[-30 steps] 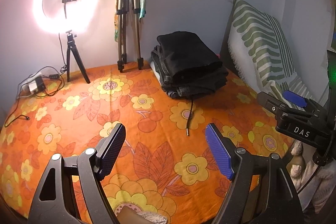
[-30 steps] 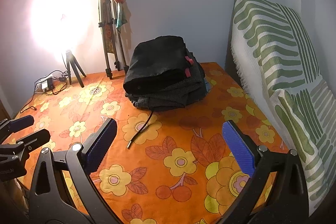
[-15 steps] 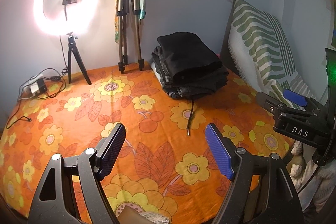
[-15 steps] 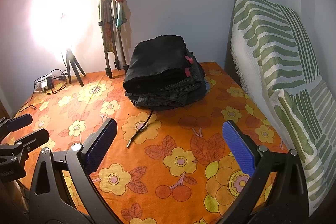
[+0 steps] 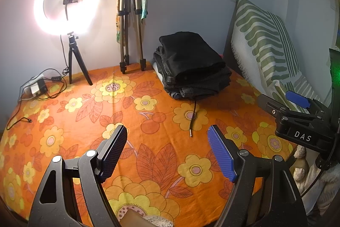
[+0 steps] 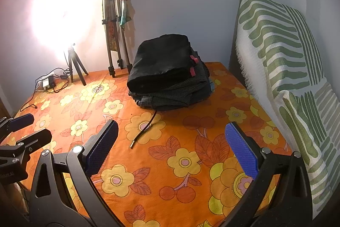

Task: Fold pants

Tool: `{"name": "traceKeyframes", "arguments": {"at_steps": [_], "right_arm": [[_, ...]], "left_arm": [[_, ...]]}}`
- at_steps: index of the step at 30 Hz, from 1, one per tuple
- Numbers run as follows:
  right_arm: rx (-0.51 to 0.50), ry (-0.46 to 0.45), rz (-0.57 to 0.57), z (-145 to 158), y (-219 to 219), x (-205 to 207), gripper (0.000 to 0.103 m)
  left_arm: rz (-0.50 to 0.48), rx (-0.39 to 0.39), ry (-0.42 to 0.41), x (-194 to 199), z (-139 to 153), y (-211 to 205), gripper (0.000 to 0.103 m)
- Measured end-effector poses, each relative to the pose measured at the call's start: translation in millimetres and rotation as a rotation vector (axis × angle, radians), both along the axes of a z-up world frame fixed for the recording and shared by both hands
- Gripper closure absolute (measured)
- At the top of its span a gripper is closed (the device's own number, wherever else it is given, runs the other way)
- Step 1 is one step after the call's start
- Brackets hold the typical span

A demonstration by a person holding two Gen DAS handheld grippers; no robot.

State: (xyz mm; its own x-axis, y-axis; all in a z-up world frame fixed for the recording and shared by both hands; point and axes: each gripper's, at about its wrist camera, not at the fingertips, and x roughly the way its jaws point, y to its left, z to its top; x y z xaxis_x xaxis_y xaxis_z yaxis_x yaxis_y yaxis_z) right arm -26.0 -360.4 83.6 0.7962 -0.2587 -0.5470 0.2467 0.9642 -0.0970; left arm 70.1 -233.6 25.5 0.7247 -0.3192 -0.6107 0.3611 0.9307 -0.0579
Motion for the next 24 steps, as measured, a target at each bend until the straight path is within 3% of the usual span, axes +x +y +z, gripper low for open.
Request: {"name": "traceKeyframes", "arguments": {"at_steps": [24], "right_arm": [[-0.003,0.008,0.009,-4.0,3.0,3.6,0.001]], "left_arm": [[0.006,0.001,-0.001,0.5,-0.3,3.0,0.024]]}}
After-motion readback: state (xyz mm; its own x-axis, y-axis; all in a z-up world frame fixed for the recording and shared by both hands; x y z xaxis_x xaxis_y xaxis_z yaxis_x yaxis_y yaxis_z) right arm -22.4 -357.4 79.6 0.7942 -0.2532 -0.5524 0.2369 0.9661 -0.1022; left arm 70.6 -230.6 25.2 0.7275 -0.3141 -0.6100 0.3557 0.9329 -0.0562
